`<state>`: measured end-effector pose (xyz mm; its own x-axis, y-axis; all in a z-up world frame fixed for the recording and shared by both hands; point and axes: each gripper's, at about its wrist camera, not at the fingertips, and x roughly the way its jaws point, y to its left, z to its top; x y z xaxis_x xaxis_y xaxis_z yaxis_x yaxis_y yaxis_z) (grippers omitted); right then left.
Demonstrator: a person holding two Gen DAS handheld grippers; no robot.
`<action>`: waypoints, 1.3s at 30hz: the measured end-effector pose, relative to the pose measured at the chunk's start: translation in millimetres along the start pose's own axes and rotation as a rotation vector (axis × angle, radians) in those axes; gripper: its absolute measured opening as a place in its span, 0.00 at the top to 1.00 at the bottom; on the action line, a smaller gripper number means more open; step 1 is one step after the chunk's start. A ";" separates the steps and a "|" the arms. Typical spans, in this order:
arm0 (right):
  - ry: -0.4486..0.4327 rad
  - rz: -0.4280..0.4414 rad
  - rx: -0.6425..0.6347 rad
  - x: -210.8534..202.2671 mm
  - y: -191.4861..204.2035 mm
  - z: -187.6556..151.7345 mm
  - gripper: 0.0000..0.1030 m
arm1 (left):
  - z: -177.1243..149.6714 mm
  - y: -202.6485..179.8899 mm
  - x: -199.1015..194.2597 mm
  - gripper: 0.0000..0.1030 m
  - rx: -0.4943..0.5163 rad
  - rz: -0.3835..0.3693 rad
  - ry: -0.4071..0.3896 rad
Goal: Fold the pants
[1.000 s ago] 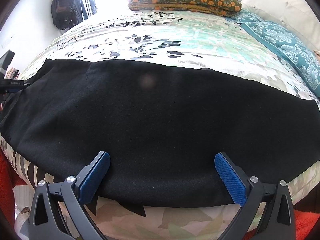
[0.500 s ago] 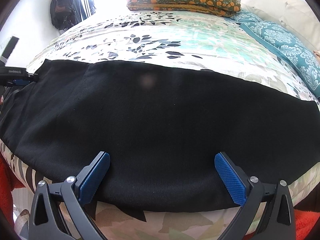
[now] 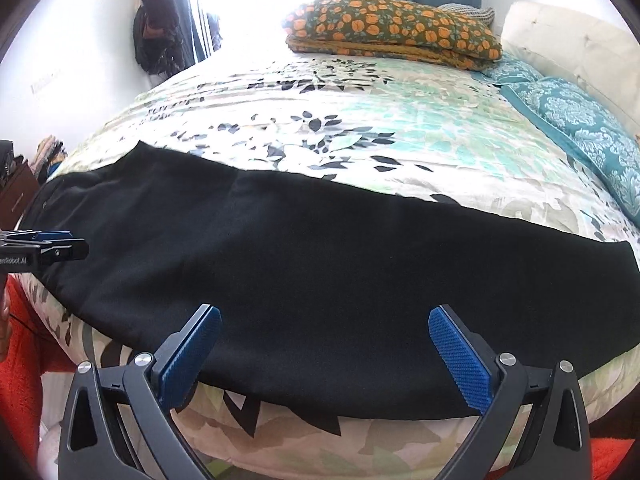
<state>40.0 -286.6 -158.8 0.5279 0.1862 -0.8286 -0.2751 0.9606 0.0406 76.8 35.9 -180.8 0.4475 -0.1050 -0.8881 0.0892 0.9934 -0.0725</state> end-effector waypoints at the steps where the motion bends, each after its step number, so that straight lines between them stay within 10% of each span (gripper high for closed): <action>1: 0.030 -0.003 -0.010 7.8 2.5 -3.3 0.00 | -1.6 -5.1 0.2 0.27 0.033 0.026 -0.022; 13: -0.014 0.015 0.092 -9.3 -19.2 -7.5 0.00 | 5.1 -9.1 -24.5 0.24 0.007 0.008 -0.151; 19: 0.058 -0.011 0.128 5.7 -28.9 -13.2 0.00 | 3.7 2.3 3.4 0.24 -0.034 0.040 -0.030; 39: 0.051 -0.037 0.134 12.9 -27.6 -17.8 0.00 | -5.3 -9.7 5.8 0.18 0.044 0.096 -0.037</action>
<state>40.0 -314.4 -180.5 0.4934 0.1425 -0.8580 -0.1449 0.9862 0.0805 73.8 25.8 -187.7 0.4885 -0.0120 -0.8725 0.0833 0.9960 0.0329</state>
